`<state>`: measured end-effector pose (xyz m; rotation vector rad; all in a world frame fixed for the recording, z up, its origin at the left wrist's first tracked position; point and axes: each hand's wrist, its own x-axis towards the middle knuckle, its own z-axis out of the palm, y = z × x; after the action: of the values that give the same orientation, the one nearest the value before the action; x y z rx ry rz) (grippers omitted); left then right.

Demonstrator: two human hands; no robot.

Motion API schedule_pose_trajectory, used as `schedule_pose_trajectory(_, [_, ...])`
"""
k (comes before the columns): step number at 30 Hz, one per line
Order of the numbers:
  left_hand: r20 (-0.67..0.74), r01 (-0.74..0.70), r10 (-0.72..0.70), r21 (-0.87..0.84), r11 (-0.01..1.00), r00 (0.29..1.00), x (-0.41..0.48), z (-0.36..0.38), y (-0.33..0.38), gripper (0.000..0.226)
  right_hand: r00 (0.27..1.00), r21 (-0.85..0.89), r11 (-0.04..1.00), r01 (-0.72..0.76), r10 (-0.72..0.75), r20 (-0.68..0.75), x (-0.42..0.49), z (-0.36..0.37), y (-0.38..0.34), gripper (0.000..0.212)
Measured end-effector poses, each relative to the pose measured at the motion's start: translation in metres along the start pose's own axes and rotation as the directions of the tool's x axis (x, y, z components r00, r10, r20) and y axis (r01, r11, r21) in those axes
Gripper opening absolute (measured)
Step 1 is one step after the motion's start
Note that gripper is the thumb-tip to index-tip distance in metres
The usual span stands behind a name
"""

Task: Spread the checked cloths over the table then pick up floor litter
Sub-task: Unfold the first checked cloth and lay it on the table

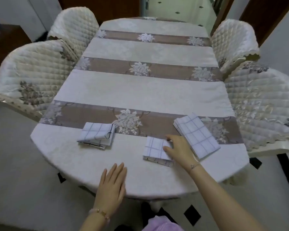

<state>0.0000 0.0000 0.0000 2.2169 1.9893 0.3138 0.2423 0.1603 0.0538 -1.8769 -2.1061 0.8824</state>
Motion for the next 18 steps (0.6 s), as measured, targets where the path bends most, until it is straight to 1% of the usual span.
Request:
schedule_pose_trajectory(2, [-0.068,0.026,-0.028,-0.029,0.999,0.997,0.004,0.000,0.005,0.047,1.000,-0.113,0.993,0.029,-0.028,0.009,0.007,0.002,0.004,0.041])
schedule_pose_trajectory(3, [-0.093,0.031,-0.033,-0.026,0.999,0.995,0.005,0.001,0.007,0.047,0.999,-0.141,0.989,0.033,-0.031,0.020,0.009,0.004,0.005,0.038])
schedule_pose_trajectory(4, [-0.101,0.048,-0.049,-0.015,0.999,0.994,0.003,0.002,0.010,0.048,0.999,-0.142,0.990,0.010,-0.004,0.044,0.009,0.005,0.006,0.034])
schedule_pose_trajectory(6, [-0.108,0.048,-0.049,-0.004,0.999,0.993,0.004,0.005,0.010,0.048,0.999,-0.076,0.997,-0.008,0.011,0.045,0.011,0.005,0.006,0.021])
schedule_pose_trajectory(8, [-0.097,0.078,-0.078,-0.001,0.997,0.992,0.006,0.002,0.012,0.047,0.999,0.098,0.995,-0.034,0.032,0.026,0.010,-0.002,0.005,0.008])
schedule_pose_trajectory(9, [-0.103,0.082,-0.082,-0.002,0.997,0.991,0.007,0.002,0.013,0.046,0.997,0.205,0.976,-0.069,0.062,0.039,0.009,-0.005,0.004,0.004])
schedule_pose_trajectory(11, [-0.090,0.097,-0.099,-0.024,0.995,0.991,0.013,-0.004,0.017,0.039,0.990,0.395,0.908,-0.139,0.118,0.078,0.006,-0.014,0.001,0.004])
schedule_pose_trajectory(13, [-0.081,0.098,-0.103,-0.066,0.993,0.991,0.022,-0.011,0.019,0.027,0.982,0.563,0.805,-0.187,0.153,0.108,0.002,-0.024,-0.002,0.010])
schedule_pose_trajectory(14, [-0.081,0.113,-0.123,-0.122,0.986,0.989,0.027,-0.016,0.021,0.026,0.979,0.629,0.749,-0.205,0.168,0.119,0.000,-0.029,-0.005,0.012])
schedule_pose_trajectory(15, [-0.088,0.151,-0.173,-0.216,0.965,0.981,0.035,-0.022,0.025,0.030,0.974,0.683,0.696,-0.222,0.185,0.128,-0.003,-0.034,-0.006,0.014])
schedule_pose_trajectory(16, [-0.080,0.209,-0.251,-0.344,0.915,0.965,0.045,-0.031,0.030,0.031,0.969,0.731,0.639,-0.241,0.200,0.145,-0.005,-0.038,-0.008,0.015])
schedule_pose_trajectory(17, [-0.044,0.277,-0.341,-0.490,0.826,0.939,0.056,-0.042,0.037,0.029,0.965,0.773,0.580,-0.255,0.204,0.166,-0.008,-0.041,-0.010,0.016])
schedule_pose_trajectory(18, [0.032,0.336,-0.414,-0.641,0.690,0.910,0.068,-0.054,0.046,0.023,0.961,0.813,0.516,-0.268,0.202,0.188,-0.011,-0.044,-0.013,0.018])
